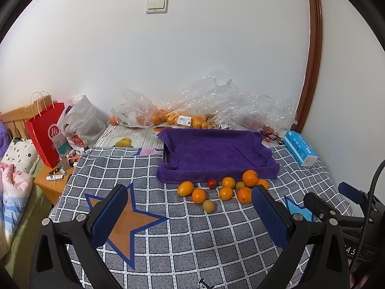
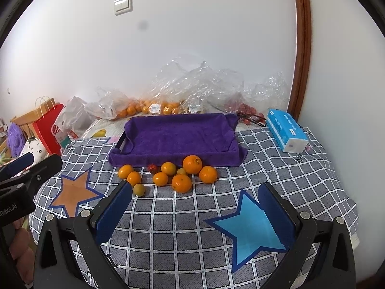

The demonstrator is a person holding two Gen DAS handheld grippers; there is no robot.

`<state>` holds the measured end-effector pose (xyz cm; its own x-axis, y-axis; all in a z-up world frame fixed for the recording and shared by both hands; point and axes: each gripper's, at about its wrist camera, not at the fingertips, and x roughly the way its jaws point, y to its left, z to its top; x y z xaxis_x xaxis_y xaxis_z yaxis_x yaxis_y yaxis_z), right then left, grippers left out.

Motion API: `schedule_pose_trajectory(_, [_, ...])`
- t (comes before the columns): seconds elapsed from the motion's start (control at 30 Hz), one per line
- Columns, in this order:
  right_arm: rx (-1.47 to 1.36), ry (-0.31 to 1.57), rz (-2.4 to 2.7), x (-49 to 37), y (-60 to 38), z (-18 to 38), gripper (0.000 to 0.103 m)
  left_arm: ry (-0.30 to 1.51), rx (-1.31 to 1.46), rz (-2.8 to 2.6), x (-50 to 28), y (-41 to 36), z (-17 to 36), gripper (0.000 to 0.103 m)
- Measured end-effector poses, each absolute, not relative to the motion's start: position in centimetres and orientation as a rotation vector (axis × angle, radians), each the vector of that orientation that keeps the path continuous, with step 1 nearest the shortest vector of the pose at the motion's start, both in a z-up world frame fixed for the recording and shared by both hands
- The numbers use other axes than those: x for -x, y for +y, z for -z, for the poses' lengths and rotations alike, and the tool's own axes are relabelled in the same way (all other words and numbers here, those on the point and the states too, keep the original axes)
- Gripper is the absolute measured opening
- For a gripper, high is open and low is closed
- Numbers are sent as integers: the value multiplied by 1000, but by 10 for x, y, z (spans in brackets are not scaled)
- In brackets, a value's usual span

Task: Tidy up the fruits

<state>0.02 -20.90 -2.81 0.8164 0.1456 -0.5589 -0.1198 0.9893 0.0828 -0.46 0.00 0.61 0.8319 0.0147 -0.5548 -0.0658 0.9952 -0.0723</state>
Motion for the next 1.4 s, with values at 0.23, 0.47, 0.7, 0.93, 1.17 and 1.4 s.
schedule_pose_trajectory(0.23, [-46,597,-141,0,-208,29,103,584,88,-41,5,-1,-7,103])
schedule_pose_trajectory(0.47, [-48,597,-140,0,-208,31,103,580,73,-36,5,-6,-5,103])
schedule_pose_trajectory(0.7, [-69,603,-158,-3,-205,32,103,579,70,-28,2,-5,-5,103])
schedule_pose_trajectory(0.93, [-100,634,-167,-16,-206,39,103,592,63,-22,-10,-3,1,103])
schedule_pose_trajectory(1.17, [-100,660,-165,-37,-205,51,102,612,35,-27,-29,-2,17,103])
schedule_pose_trajectory(1.4, [-55,696,-136,-64,-201,73,102,673,10,-27,-53,3,51,103])
